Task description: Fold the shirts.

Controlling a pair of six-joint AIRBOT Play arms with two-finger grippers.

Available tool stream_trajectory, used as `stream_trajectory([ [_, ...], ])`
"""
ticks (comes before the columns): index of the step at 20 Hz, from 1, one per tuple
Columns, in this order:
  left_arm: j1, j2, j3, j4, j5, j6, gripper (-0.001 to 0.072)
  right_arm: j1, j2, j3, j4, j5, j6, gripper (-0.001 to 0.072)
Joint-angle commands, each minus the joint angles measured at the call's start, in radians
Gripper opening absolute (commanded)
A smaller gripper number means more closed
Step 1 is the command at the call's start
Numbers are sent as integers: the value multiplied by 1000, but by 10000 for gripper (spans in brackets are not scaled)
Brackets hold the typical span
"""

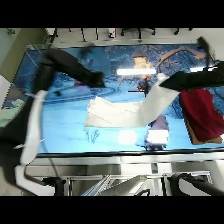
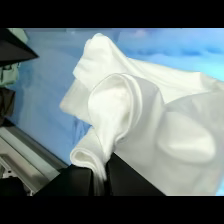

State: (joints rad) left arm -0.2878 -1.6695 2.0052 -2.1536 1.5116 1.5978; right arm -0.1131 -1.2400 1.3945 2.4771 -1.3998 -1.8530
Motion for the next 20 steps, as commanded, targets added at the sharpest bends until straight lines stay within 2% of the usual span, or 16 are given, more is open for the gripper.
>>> stream_trajectory([
  [1, 148, 242, -2, 119, 93, 6, 17, 265, -40, -64, 12, 319, 68, 22],
  [4, 213, 371, -15, 118, 85, 6, 18, 599, -202, -64, 14, 709, 109, 23],
  [5, 225, 418, -49, 117, 66, 6, 17, 715, -283, -64, 15, 864, 120, 49],
  [6, 227, 460, -95, 118, 40, 6, 17, 810, -359, -61, 15, 991, 132, 276],
  [7, 227, 505, -156, 118, 15, 11, 17, 892, -435, -51, 14, 1088, 141, 617],
  [8, 227, 549, -223, 117, -10, 19, 17, 937, -492, -35, 10, 1112, 141, 677],
  [11, 233, 661, -413, 120, -74, 47, 17, 871, -497, -27, -16, 961, 141, 677],
  [13, 254, 715, -502, 120, -100, 62, 17, 719, -426, -27, -30, 781, 141, 677],
  [17, 323, 796, -610, 117, -124, 78, 17, 363, -261, -27, -162, 443, 162, 682],
  [20, 370, 840, -651, 117, -125, 88, 17, 154, -231, -42, -216, 244, 166, 705],
])
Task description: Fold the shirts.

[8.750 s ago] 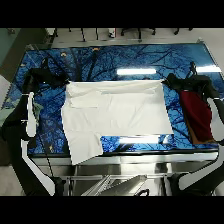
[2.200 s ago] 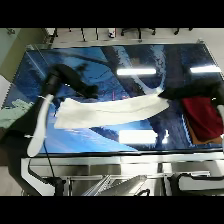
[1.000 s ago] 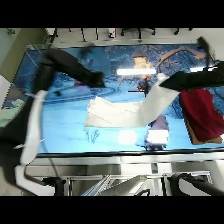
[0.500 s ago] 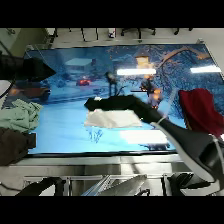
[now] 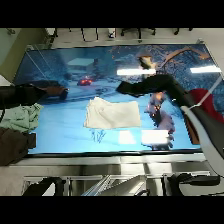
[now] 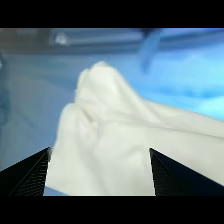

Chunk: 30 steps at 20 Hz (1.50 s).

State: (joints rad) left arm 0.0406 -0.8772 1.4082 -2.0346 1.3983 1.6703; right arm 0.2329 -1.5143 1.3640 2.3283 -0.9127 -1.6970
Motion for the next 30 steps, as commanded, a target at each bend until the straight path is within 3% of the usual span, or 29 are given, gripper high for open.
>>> stream_trajectory([
  [1, 53, 58, -63, -2, -11, 16, 17, -229, 36, -38, -67, -276, 7, 704],
  [6, 66, 81, -63, -1, -18, 16, 17, -242, -84, -172, -50, -268, -95, 705],
  [10, 66, 80, -63, -2, -19, 16, 18, -203, -208, -172, 113, -261, -204, 704],
  [15, 66, 80, -63, -9, -19, 14, 18, -155, -269, -172, 122, -258, -219, 703],
  [16, 66, 81, -63, -9, -19, 12, 17, -147, -269, -171, 129, -257, -219, 669],
  [17, 66, 81, -63, -10, -19, 11, 18, -142, -269, -166, 142, -258, -219, 435],
  [18, 66, 81, -63, -10, -19, 11, 17, -142, -269, -157, 149, -257, -232, 88],
  [19, 66, 81, -63, -10, -18, 11, 17, -142, -267, -144, 156, -257, -233, 28],
  [24, 66, 81, -63, -9, -9, 11, 17, -199, -178, 8, 163, -277, -213, 22],
  [30, 66, 81, -63, -9, -9, 11, 18, -525, -104, 324, 164, -354, -45, 21],
])
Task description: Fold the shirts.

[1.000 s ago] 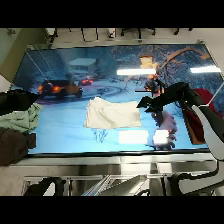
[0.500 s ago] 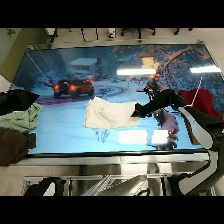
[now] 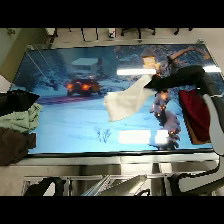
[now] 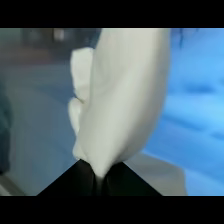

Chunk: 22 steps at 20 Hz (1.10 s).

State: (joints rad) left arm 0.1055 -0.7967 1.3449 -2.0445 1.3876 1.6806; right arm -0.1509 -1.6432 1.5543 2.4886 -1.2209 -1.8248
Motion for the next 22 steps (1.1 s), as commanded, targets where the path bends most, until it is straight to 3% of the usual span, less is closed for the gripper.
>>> stream_trajectory([
  [1, 1, 1, 0, 1, 2, 1, 17, -201, 25, 172, 3, -66, 103, 22],
  [7, 1, 1, 0, 1, 2, 1, 17, -535, 42, 229, 3, -103, 212, 22],
  [12, -8, 0, 0, 2, 8, 1, 18, -698, 59, 229, 3, -131, 195, 22],
  [16, -71, -6, 0, 2, 1, 1, 17, -713, 74, 229, 3, -148, 174, 21],
  [18, -116, -28, 0, 2, -1, 1, 18, -713, 95, 229, -12, -135, 251, 21],
  [22, -232, -100, 0, 2, -1, 1, 17, -719, 165, 198, -185, -154, 410, 20],
])
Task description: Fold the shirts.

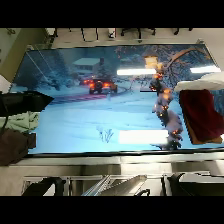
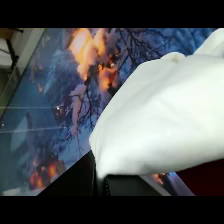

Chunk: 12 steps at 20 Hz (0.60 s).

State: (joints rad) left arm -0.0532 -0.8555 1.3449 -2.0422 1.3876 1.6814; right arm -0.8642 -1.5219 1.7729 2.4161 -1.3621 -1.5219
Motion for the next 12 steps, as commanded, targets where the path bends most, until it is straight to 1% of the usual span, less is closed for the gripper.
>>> stream_trajectory([
  [1, -105, -60, 0, -1, -1, 0, 17, -6, 73, -52, -146, -14, 130, 20],
  [4, -205, -119, 0, 0, -11, 0, 18, -6, 200, -208, -294, -7, 232, 20],
  [6, -266, -152, 0, 0, -29, 0, 18, -6, 312, -366, -386, 16, 299, 20],
  [10, -360, -212, 0, 0, -38, 1, 18, -7, 511, -687, -501, 126, 408, 20],
  [12, -393, -233, 0, 1, -38, 1, 18, -7, 575, -802, -549, 171, 428, 21],
])
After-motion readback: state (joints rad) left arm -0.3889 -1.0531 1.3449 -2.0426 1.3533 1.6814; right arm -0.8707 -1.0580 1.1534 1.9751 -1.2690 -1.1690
